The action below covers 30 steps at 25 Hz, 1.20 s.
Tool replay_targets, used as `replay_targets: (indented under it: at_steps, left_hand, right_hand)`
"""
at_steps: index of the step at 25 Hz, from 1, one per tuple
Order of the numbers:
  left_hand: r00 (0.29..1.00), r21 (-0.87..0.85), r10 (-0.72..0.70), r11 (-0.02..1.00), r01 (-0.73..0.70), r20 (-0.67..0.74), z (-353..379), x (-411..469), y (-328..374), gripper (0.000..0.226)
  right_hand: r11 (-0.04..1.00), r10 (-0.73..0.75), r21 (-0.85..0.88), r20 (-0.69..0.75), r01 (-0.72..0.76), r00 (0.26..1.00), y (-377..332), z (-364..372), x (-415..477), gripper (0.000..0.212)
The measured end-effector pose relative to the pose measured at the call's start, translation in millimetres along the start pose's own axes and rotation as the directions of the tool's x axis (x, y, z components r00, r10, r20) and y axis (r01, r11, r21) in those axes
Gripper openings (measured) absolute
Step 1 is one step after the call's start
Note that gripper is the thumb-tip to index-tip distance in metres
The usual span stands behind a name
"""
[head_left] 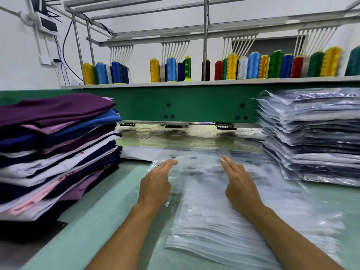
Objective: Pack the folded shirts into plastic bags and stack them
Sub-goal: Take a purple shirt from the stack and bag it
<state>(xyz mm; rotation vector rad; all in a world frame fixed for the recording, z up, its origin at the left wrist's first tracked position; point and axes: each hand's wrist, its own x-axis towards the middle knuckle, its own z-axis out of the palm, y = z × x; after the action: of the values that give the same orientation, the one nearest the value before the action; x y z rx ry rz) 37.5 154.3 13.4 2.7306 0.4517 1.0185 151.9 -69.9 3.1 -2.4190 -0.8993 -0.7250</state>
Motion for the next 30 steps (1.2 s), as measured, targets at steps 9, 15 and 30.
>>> replay_targets:
  at_steps: [9,15,30]
  left_hand:
    - [0.991,-0.107,-0.092,0.991,0.082,-0.094,-1,4,-2,0.052]
    - [0.983,-0.149,0.069,0.988,-0.043,0.169,9,-4,-7,0.023]
    - [0.877,-0.038,0.094,0.996,-0.086,0.471,-21,23,-4,0.049]
  right_hand:
    - [0.999,0.041,0.028,-0.342,-0.034,0.939,0,-10,-1,0.035]
    - [0.999,0.040,0.021,0.143,-0.044,0.989,2,-2,-4,0.016]
    - [0.990,0.131,0.018,0.175,-0.137,0.976,-56,1,56,0.017]
